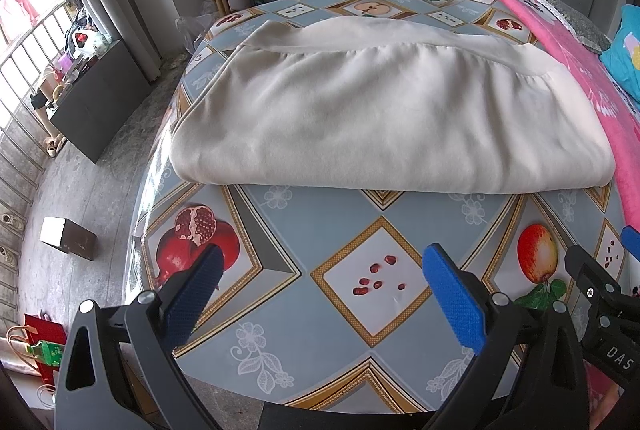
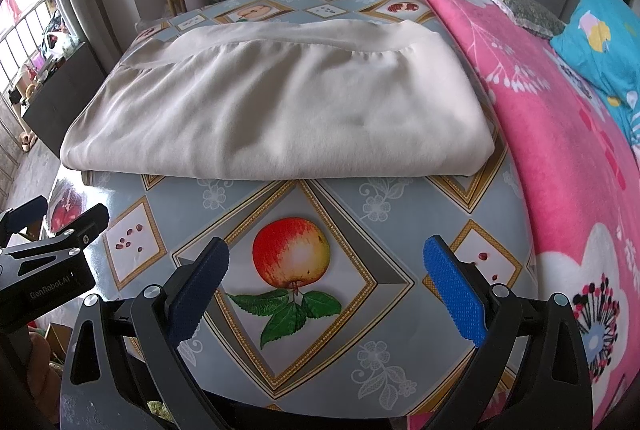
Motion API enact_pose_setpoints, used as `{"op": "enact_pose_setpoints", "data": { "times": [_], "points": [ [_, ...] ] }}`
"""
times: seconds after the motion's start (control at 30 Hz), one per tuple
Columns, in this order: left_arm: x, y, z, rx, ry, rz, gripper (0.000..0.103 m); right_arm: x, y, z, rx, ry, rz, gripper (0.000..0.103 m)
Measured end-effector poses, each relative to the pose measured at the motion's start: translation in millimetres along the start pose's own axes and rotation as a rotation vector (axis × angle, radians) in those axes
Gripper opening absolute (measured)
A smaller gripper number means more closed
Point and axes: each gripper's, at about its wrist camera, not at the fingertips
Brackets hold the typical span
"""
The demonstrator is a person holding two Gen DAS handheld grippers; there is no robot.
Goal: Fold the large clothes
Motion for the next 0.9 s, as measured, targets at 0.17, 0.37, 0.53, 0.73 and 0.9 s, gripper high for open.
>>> {"op": "enact_pose_setpoints", "data": {
  "times": [0.17, 0.37, 0.53, 0.73, 0.9],
  "points": [
    [0.1, -0.1, 0.0, 0.001, 0.0, 0.001, 0.098, 0.6, 0.1, 0.4, -0.001, 0.0, 0.001, 0.095],
    [0.3, 0.1, 0.0, 0.0, 0.0, 0.001, 0.098, -1.3, 0.8, -0.7, -0.002, 0.0, 0.003, 0.095],
    [0.3, 0.7, 0.3, 0.0, 0.0, -0.001, 0.098, -1.5, 1.1, -1.2, -0.002, 0.001, 0.004, 0.095],
    [0.0, 0.9, 0.5, 0.0, -0.003, 0.0, 0.098, -1.8, 2.4, -1.2, -0.002, -0.001, 0.008, 0.095],
    [0.1, 0.9, 0.5, 0.001, -0.004, 0.0, 0.098, -1.5, 2.8, -1.2, -0.002, 0.0, 0.008, 0.095]
  ]
}}
Point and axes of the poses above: each gripper's, at about its wrist camera, not at the fingertips, and z roughly against the way its jaws point, y to its left, x to its top, and after that the axes turned 8 degrees about x, right-handed
